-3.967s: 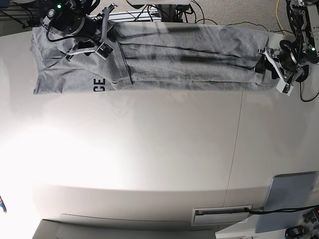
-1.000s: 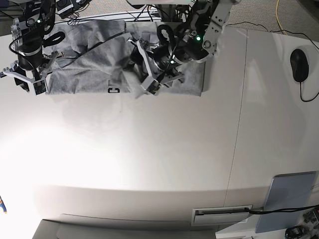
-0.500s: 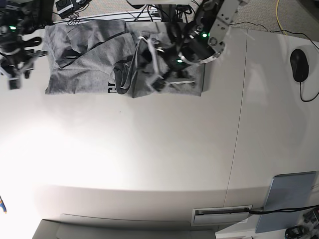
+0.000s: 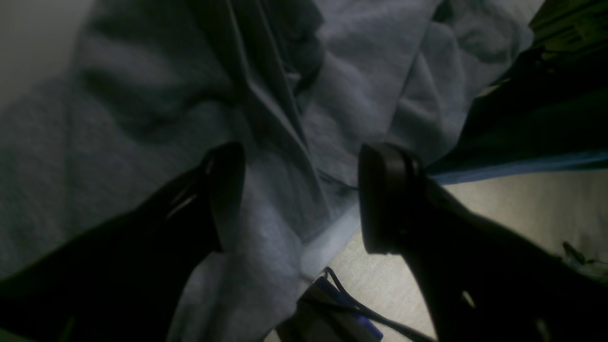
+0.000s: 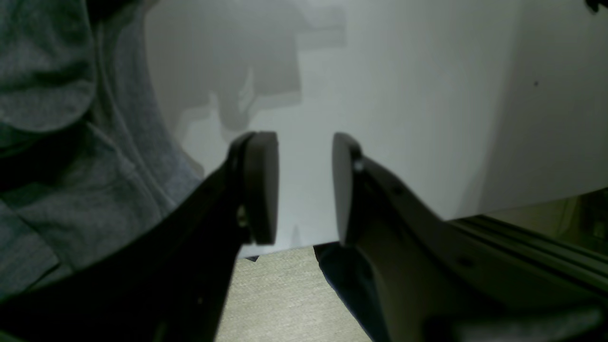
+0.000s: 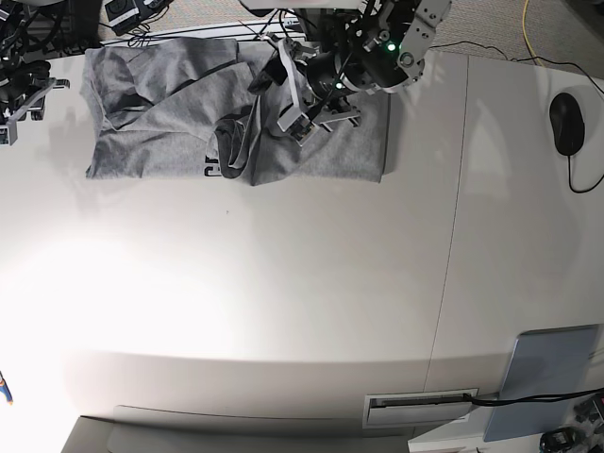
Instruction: Fold the T-shirt properly
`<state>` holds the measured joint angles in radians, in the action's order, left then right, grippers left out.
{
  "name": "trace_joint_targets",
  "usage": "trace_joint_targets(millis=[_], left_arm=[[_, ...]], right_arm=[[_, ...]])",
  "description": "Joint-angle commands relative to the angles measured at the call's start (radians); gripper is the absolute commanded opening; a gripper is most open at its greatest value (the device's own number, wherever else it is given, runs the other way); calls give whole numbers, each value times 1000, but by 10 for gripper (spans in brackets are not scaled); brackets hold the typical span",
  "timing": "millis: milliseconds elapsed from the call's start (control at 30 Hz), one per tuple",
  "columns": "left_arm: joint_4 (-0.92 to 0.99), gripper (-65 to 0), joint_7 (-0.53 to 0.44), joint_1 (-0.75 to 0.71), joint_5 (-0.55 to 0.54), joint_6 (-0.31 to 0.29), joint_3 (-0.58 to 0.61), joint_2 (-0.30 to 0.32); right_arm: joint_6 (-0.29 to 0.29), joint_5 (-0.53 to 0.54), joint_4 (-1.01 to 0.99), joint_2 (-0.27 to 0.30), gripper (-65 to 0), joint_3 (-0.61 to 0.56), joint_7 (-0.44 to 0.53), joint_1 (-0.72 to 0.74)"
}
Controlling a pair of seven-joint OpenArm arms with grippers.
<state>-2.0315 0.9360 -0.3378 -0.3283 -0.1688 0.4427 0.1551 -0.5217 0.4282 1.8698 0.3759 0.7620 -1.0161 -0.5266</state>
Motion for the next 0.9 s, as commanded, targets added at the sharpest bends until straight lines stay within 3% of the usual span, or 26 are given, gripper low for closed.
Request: trace_joint_targets(millis=[0, 233, 467, 767, 867], left_arm=[[-1, -271, -20, 0, -29, -4, 2, -6], [13, -354, -62, 0, 27, 6, 105, -9], [23, -366, -72, 5, 230, 180, 166, -22], [60, -366, -70, 0, 194, 185, 187, -22], [90, -366, -74, 5, 228, 180, 217, -22]], right_arm=[[2, 6, 14, 18, -454, 11, 23, -3], [2, 5, 14, 18, -454, 11, 26, -3], [2, 5, 14, 18, -454, 11, 23, -3], [2, 5, 14, 18, -454, 11, 23, -3], [2, 5, 14, 18, -454, 11, 23, -3]])
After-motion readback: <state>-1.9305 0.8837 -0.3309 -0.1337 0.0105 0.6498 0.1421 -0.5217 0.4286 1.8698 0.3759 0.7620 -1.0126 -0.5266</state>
